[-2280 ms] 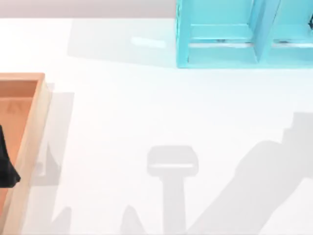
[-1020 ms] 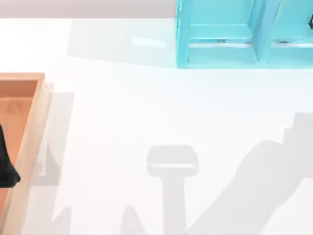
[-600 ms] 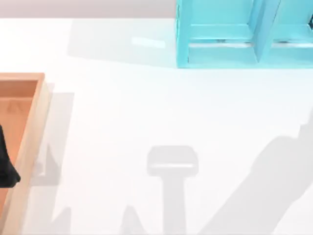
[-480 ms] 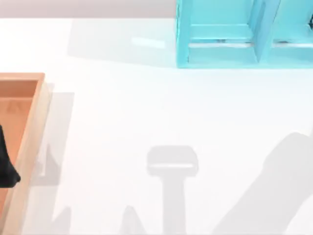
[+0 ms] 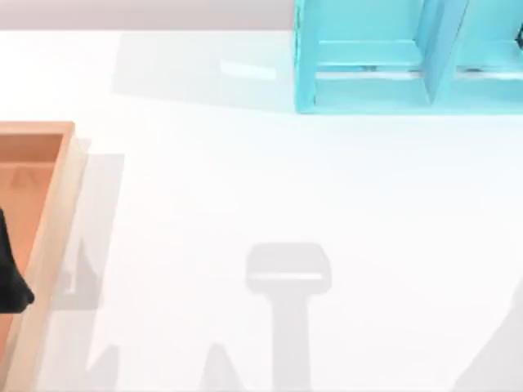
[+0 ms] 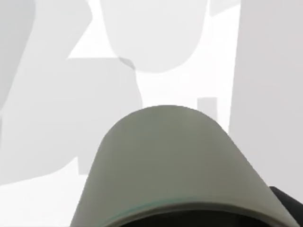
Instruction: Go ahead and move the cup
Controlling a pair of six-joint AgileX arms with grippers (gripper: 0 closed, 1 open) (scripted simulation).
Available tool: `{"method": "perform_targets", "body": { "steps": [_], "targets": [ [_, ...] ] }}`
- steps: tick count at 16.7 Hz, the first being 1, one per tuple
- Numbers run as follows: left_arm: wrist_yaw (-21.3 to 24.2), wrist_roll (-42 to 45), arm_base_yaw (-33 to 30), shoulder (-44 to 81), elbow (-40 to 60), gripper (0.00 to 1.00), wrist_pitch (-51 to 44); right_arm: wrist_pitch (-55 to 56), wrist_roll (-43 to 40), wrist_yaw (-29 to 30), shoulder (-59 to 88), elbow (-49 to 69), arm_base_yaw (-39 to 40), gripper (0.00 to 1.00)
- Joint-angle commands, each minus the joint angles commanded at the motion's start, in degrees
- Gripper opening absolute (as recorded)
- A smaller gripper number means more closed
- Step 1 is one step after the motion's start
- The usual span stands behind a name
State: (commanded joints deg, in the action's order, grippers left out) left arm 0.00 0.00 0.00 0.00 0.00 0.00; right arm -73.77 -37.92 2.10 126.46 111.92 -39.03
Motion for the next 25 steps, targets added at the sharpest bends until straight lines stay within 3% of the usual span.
{"method": "perform_targets", "body": {
  "steps": [6, 12, 17, 25],
  "targets": [
    [0.00, 0.00, 0.00, 0.00, 0.00, 1.00, 0.00, 1.02, 0.00, 0.04, -0.19, -0.88, 0.23, 0.00],
    [0.00, 0.00, 0.00, 0.00, 0.00, 1.00, 0.00, 12.75, 0.58, 0.05, 0.98, -11.62, 0.69, 0.00],
    [0.00, 0.00, 0.00, 0.00, 0.00, 1.00, 0.00, 13.90, 0.68, 0.05, 1.21, -12.71, 0.66, 0.00],
    [0.00, 0.00, 0.00, 0.00, 0.00, 1.00, 0.00, 13.90, 0.68, 0.05, 1.21, -12.71, 0.66, 0.60]
  ]
}}
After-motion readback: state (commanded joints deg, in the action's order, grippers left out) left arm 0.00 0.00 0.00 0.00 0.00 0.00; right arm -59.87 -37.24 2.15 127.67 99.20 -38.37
